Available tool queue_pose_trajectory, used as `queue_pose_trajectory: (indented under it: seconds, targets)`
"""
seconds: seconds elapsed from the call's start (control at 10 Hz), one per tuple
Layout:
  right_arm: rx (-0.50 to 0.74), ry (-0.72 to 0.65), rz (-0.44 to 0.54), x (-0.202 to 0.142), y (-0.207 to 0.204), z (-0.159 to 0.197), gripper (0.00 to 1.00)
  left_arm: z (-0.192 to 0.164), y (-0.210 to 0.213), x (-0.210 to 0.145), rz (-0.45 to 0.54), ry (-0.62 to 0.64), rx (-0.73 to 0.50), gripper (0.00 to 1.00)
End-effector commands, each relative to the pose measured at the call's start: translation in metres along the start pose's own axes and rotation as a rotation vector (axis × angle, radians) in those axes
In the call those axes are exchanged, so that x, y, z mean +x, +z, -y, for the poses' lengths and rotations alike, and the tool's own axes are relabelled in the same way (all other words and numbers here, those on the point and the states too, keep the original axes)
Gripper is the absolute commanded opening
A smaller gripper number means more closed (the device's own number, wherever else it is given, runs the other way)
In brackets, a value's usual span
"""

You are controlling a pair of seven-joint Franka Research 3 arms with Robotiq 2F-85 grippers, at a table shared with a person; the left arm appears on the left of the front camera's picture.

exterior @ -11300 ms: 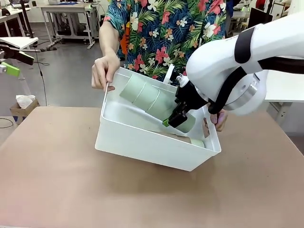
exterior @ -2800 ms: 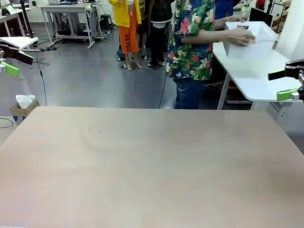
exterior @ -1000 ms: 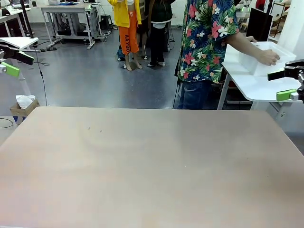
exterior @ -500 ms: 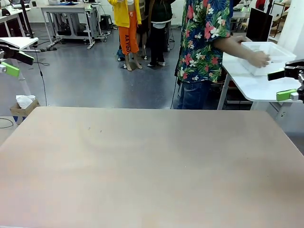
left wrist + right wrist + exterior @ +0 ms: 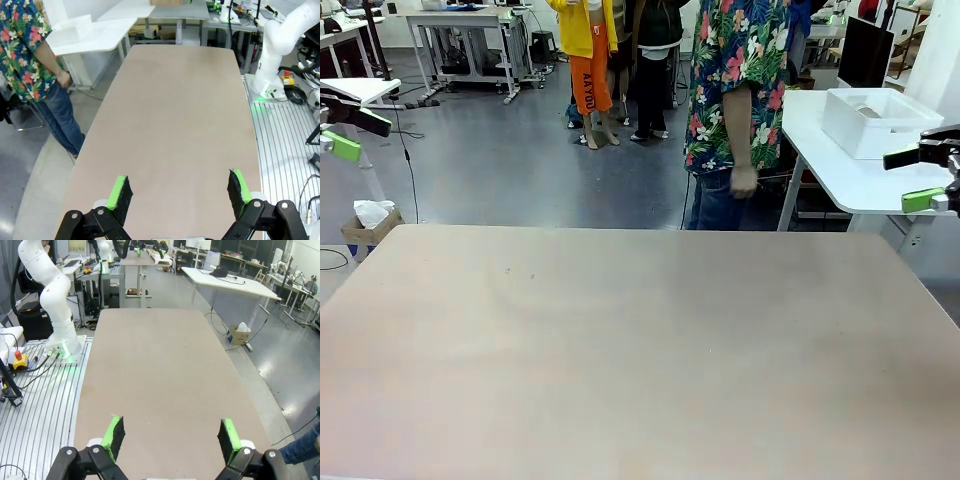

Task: Stack the cups and store them in the basket.
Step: Place the stack of Reusable plastic cups into the Pantry Basket.

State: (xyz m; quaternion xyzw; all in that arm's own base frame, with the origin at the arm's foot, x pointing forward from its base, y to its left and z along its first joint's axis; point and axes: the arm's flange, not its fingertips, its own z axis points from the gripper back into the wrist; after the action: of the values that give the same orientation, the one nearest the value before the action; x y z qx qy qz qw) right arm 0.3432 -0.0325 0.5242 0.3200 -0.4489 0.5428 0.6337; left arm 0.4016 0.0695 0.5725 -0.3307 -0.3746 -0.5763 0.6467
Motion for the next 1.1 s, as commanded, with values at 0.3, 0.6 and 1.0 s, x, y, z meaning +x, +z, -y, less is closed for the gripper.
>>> queue_pose_trajectory:
  seconds: [0.3,0.6,1.0]
  targets:
    - [-0.002,-0.015,0.012,0.0049,0.0011,-0.0009,1.00,0.0022,-0.0006,0.0030,0.007,0.005,-0.003,1.00]
    - [-0.002,-0.015,0.012,0.0049,0.0011,-0.0009,1.00,0.0022,-0.0006,0.0030,0.007,0.005,-0.003,1.00]
    - [-0.002,-0.015,0.012,0.0049,0.0011,-0.0009,1.00,0.0022,-0.0006,0.0030,0.007,0.005,-0.003,1.00]
